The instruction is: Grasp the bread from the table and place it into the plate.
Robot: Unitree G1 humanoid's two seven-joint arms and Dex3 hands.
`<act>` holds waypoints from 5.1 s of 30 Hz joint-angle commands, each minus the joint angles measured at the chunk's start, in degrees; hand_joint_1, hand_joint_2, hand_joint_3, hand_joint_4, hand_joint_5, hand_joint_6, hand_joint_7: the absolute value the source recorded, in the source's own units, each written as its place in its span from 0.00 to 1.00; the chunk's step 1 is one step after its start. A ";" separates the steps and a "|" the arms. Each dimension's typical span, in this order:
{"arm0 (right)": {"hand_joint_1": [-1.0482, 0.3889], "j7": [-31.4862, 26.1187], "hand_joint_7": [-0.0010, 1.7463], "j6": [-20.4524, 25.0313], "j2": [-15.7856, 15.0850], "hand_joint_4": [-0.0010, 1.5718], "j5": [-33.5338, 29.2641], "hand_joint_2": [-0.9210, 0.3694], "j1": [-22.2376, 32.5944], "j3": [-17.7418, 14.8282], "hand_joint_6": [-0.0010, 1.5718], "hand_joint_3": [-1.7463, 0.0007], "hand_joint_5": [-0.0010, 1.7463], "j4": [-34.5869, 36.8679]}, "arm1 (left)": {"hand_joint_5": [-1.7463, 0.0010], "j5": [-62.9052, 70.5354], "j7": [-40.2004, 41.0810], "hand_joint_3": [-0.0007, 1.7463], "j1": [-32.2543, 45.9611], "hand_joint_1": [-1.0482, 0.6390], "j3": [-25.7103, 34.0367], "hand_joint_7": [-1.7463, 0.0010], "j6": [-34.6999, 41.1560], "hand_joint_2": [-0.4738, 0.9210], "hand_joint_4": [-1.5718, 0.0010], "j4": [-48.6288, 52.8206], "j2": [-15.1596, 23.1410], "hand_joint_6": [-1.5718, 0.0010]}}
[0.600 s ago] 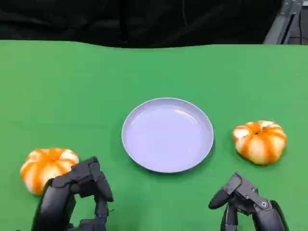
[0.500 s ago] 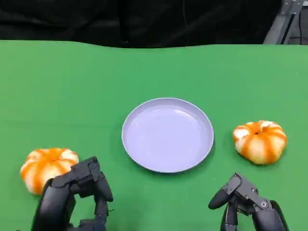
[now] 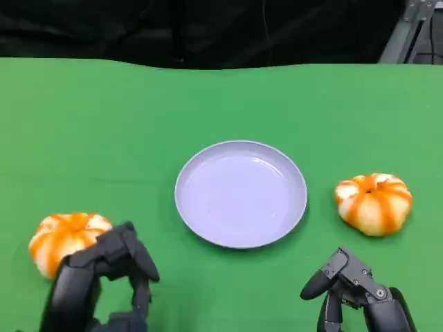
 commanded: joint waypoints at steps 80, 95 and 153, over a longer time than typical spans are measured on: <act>0.64 -0.38 1.00 1.17 0.57 0.51 -0.58 0.15 1.90 1.80 0.26 0.19 1.00 -3.43 | 0.00 46.96 49.92 0.84 -37.32 0.57 -23.91 0.00 11.24 0.40 0.32 31.59 17.40 0.43; 0.63 -0.59 1.00 1.04 1.08 0.52 -0.16 0.15 2.47 2.42 0.26 0.18 1.00 -3.78 | 0.00 43.34 41.38 0.80 -52.84 0.56 -28.37 0.00 9.85 0.47 0.35 48.22 5.11 0.46; 0.65 -0.24 1.00 1.03 1.02 0.48 1.29 0.14 2.87 3.40 0.25 0.19 1.00 -4.58 | 0.23 2.30 2.77 0.23 -10.71 0.32 -4.22 0.39 -2.44 1.00 0.59 3.10 8.93 0.67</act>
